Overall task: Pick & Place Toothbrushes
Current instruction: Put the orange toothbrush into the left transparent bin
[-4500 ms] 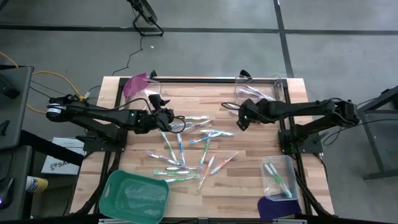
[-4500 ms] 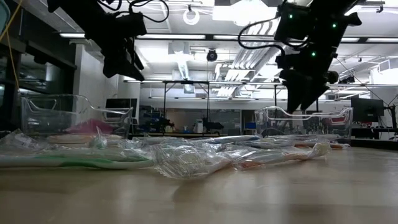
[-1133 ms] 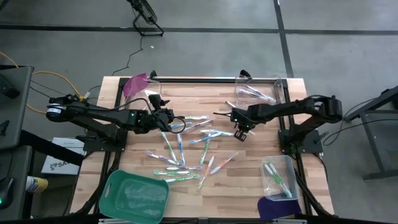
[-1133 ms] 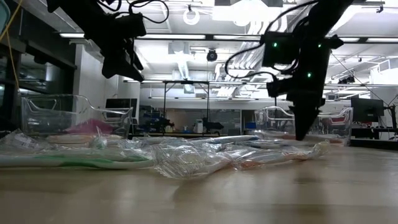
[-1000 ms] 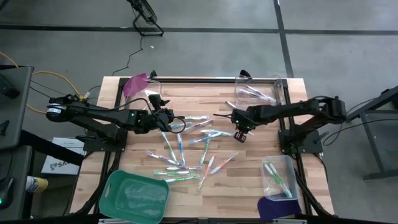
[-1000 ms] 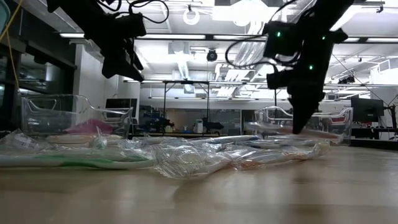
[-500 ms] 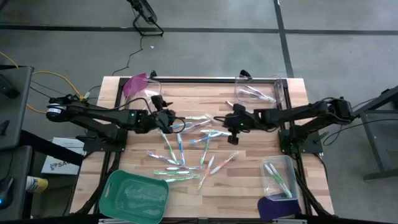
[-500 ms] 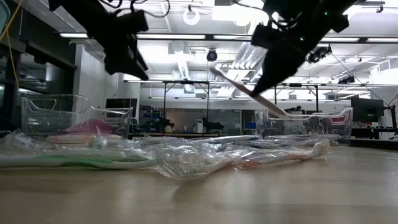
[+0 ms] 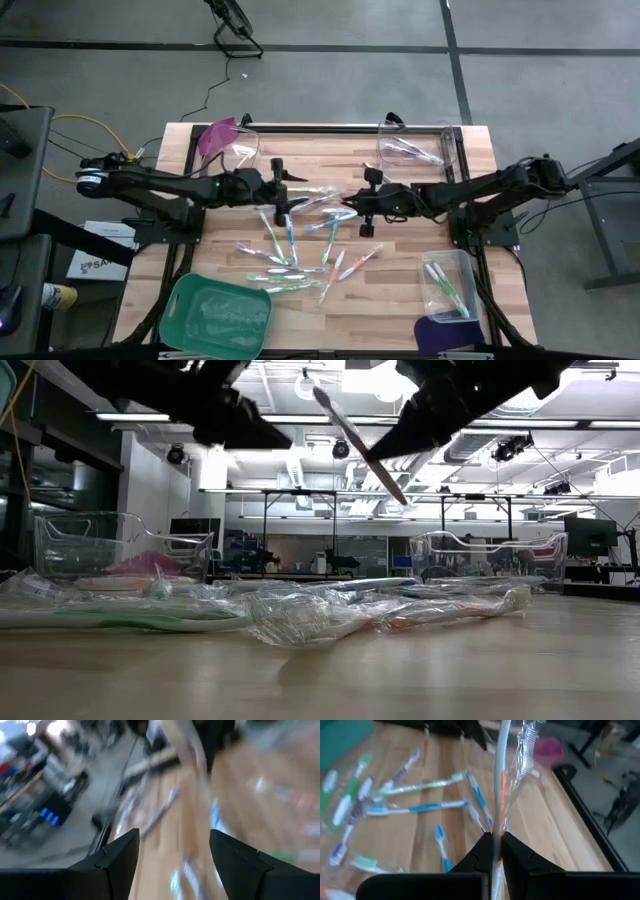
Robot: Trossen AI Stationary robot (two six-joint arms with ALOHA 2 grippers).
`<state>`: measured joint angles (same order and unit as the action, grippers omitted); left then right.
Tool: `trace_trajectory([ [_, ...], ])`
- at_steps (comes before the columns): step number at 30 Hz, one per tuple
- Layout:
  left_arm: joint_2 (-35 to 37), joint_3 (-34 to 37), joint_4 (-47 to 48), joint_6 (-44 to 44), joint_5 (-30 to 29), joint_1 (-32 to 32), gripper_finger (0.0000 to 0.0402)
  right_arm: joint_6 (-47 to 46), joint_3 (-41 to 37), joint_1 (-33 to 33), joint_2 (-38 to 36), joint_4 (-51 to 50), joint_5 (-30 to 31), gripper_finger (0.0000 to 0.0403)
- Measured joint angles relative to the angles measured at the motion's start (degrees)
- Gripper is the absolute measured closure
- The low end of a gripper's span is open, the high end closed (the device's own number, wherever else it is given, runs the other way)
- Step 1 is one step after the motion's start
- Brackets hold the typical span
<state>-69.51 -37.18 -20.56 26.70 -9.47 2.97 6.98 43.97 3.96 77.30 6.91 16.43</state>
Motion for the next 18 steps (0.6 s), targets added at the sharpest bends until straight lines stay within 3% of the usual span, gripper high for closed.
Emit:
trace_trajectory([
  [4, -1.3, 1.6, -6.4, -1.3, 9.0, 1.7, 0.0167, 1.5, 0.0, 1.2, 0.0, 3.4, -0.4, 0.0386],
  [8, -3.8, 1.5, -12.1, -1.7, 14.5, 1.9, 0.0167, 1.9, 0.0, 1.4, 0.0, 5.5, -2.0, 0.0386],
  [18, -10.9, 0.2, -23.8, -4.7, 18.0, 1.9, 0.0167, 1.8, 0.0, 1.4, 0.0, 5.8, -2.0, 0.0386],
])
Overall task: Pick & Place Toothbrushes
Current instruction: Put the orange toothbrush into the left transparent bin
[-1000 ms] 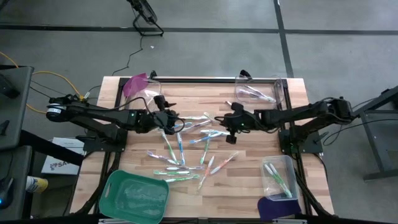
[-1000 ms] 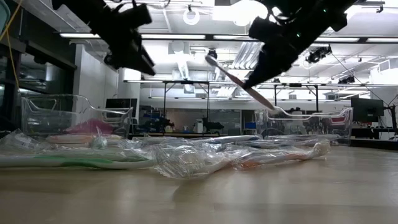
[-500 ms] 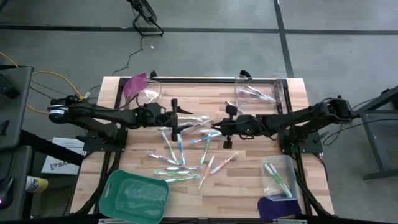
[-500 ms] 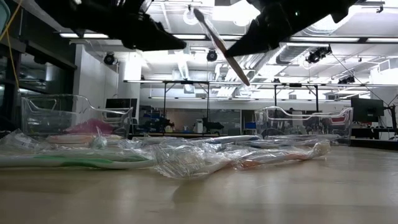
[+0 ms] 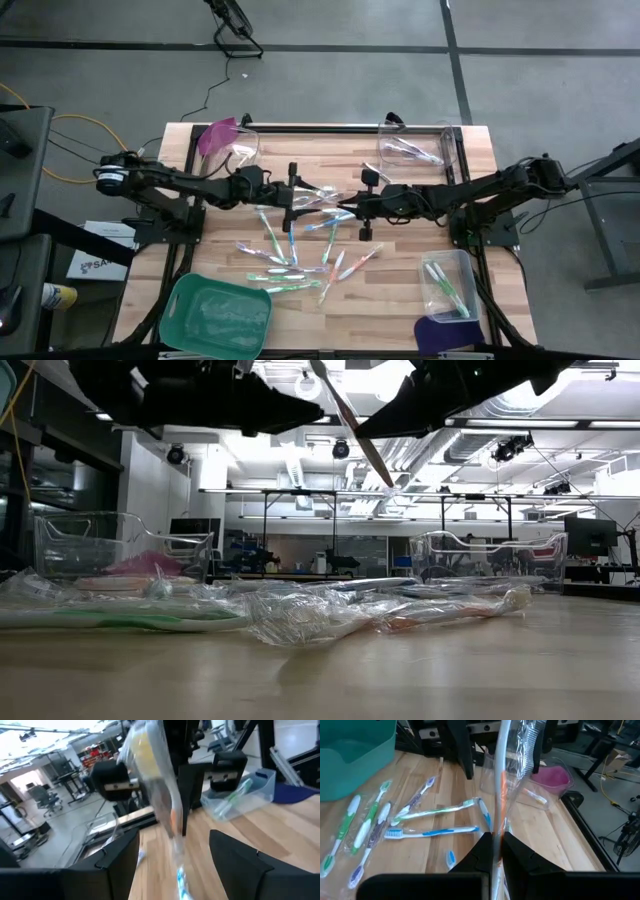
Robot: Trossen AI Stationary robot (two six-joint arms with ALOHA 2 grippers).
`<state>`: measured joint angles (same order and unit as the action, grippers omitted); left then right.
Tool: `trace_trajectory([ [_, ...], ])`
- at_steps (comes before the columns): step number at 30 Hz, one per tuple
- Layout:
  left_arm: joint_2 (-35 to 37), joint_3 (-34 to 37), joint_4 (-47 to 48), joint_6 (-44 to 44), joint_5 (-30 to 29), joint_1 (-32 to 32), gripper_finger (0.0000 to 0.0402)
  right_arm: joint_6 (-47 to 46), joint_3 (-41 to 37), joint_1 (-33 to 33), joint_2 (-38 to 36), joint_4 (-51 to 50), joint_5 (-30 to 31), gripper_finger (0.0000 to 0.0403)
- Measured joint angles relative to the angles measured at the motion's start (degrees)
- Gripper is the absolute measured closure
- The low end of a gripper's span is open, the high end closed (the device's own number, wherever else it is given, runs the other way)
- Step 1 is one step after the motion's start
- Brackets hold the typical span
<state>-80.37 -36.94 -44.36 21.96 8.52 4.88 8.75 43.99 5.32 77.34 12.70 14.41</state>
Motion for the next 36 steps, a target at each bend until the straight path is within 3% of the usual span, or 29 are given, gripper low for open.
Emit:
trace_trajectory([
  [9, -5.7, -2.6, -4.7, -2.6, 1.4, 0.0, 0.0167, -0.1, 0.0, 0.0, 0.0, 0.0, -3.4, 0.0386],
  [18, -7.6, -2.6, -11.5, -3.5, 7.5, 0.0, 0.0175, -0.1, 0.0, 0.0, 0.0, -0.5, -3.5, 0.0386],
  [36, -7.6, -2.7, -10.6, -3.0, 7.7, 0.0, 0.0349, 0.8, 0.0, -1.4, 5.2, 2.1, -4.1, 0.0386],
])
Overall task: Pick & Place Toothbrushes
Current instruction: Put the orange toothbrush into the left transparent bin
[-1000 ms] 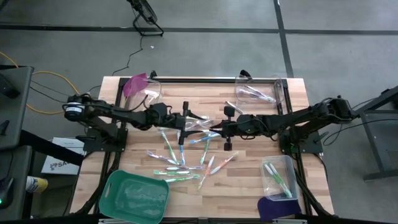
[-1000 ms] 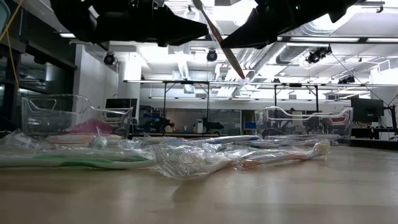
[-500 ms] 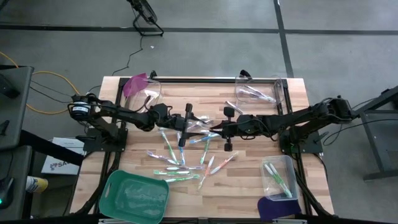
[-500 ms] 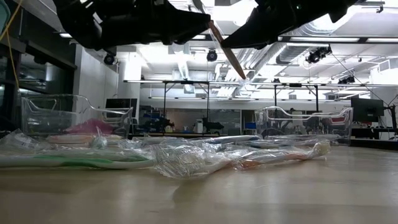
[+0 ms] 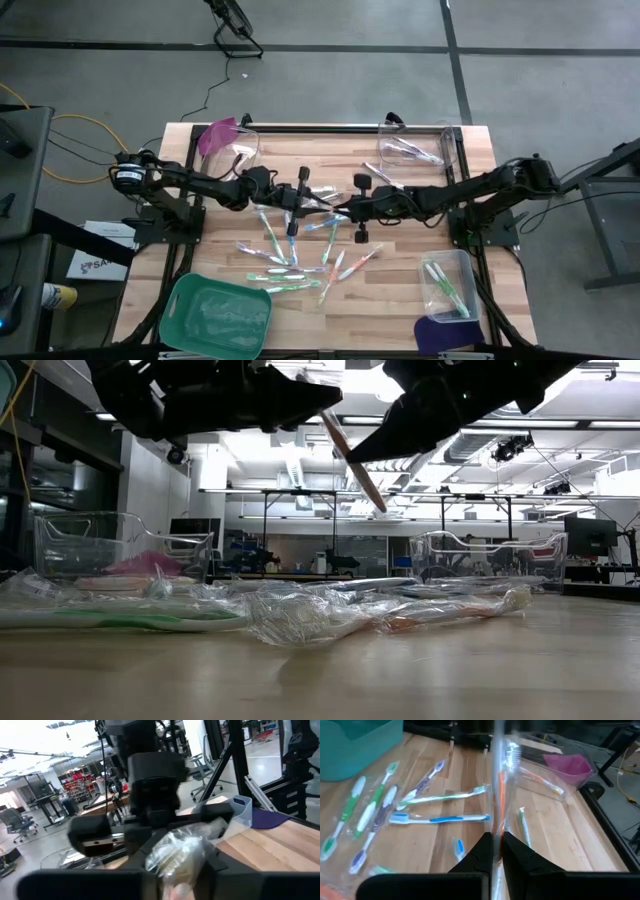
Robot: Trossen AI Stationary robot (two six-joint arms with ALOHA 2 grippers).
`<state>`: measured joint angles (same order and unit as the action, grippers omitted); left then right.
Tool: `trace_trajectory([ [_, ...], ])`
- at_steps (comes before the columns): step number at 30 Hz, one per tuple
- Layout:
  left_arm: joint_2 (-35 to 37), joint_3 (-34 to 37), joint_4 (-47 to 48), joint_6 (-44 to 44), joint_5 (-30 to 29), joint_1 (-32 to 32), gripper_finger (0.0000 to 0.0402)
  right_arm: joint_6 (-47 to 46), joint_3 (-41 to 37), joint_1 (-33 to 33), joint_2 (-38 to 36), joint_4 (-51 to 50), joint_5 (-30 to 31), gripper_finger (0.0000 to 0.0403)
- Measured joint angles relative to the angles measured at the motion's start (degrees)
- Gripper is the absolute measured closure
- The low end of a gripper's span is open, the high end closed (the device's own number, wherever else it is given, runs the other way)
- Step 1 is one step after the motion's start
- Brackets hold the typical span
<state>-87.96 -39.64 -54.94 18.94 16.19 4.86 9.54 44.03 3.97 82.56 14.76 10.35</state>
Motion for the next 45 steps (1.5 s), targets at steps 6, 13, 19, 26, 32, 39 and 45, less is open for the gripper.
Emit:
trace_trajectory([
  [6, 0.0, 0.0, 0.9, 1.2, 0.1, 0.0, 0.0390, 0.1, 0.0, 0.0, 0.0, 0.5, 0.4, 0.0386],
  [13, 0.0, 0.0, 1.3, 2.2, -0.3, 0.0, 0.0394, -3.4, 0.0, 0.0, 0.0, 1.3, 0.6, 0.0343],
  [19, 0.5, 0.0, 6.4, 6.9, -6.3, 0.1, 0.0396, -6.4, 0.0, 0.2, -0.2, 0.5, 0.2, 0.0249],
  [26, 4.7, 0.0, 16.5, 12.5, -17.4, 0.0, 0.0396, -6.4, 0.0, 0.2, -0.3, -1.3, 0.2, 0.0156],
  [32, 10.9, 0.0, 28.7, 13.8, -28.2, -0.3, 0.0396, -6.4, 0.0, 0.2, -0.3, -1.3, 1.2, 0.0127],
  [39, 18.5, 0.1, 42.5, 15.5, -48.0, -5.5, 0.0396, -6.3, 0.0, 0.2, -0.3, -1.5, 1.7, 0.0128],
  [45, 22.7, 0.0, 51.5, 15.7, -66.0, -10.6, 0.0396, -6.3, 0.0, 0.2, -0.3, -1.7, 1.7, 0.0129],
])
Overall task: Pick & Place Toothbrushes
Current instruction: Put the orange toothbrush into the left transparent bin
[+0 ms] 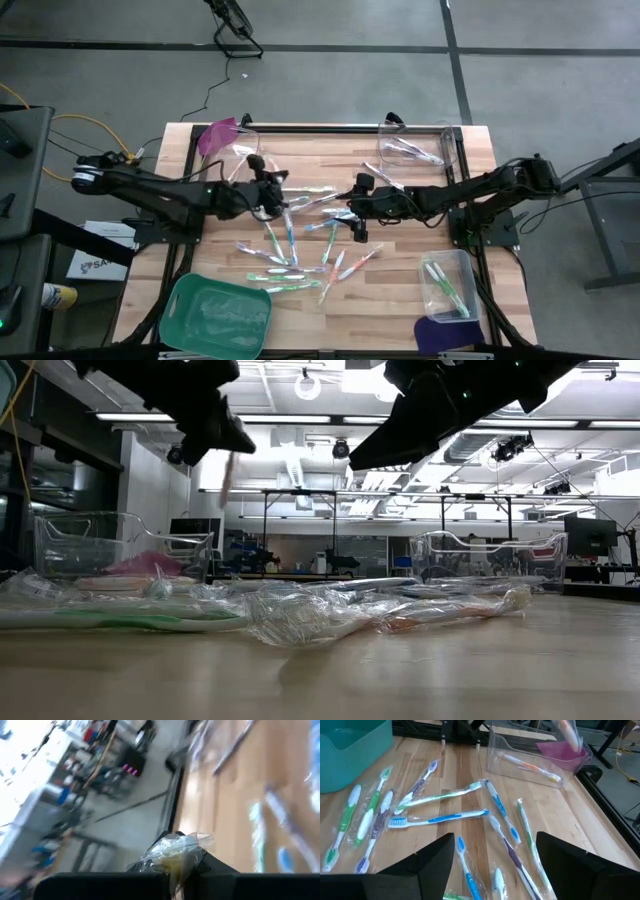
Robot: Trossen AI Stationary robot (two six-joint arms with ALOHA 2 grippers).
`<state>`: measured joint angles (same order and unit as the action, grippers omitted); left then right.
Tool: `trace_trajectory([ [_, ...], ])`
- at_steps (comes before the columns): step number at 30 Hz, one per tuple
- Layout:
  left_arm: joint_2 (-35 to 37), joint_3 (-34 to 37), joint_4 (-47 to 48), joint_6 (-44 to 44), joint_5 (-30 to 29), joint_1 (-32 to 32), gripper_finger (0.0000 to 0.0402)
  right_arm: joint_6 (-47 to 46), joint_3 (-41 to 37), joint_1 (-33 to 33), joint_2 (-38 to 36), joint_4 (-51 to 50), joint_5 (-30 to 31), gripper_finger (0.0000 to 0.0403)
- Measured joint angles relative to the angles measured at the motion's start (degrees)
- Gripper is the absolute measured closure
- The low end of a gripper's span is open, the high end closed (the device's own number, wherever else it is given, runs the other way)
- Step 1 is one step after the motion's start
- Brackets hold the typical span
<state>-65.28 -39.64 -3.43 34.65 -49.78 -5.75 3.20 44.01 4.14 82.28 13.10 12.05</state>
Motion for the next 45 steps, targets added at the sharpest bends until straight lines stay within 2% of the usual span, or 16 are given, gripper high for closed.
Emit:
trace_trajectory([
  [2, 0.5, 0.0, 3.8, -0.2, -3.3, -0.7, 0.0396, 0.0, 0.0, 0.0, 0.0, 0.0, 0.0, 0.0128],
  [8, 0.6, 0.1, 13.2, -1.8, -4.7, -0.3, 0.0396, 0.0, 0.0, 0.0, 0.0, -0.3, 0.0, 0.0130],
  [17, 4.7, 1.5, 17.8, -8.6, -6.4, 1.4, 0.0396, 0.0, 0.0, 0.0, 0.0, -0.9, 0.0, 0.0131],
  [25, 15.1, 6.9, 17.2, -24.1, -12.1, 4.3, 0.0392, -0.1, 0.0, 0.0, 0.0, -0.9, 0.0, 0.0131],
  [30, 17.6, 8.5, 19.9, -33.2, -10.1, 6.1, 0.0392, -0.1, 0.0, 0.0, 0.0, -0.9, 1.9, 0.0131],
  [38, 17.4, 8.5, 32.2, -48.7, -8.0, 11.7, 0.0392, -0.4, 0.0, 0.0, 0.0, -0.9, 2.9, 0.0130],
  [45, 17.4, 8.5, 33.4, -52.8, -6.9, 12.9, 0.0377, -0.4, 0.0, 0.0, 0.0, -0.9, 2.9, 0.0130],
])
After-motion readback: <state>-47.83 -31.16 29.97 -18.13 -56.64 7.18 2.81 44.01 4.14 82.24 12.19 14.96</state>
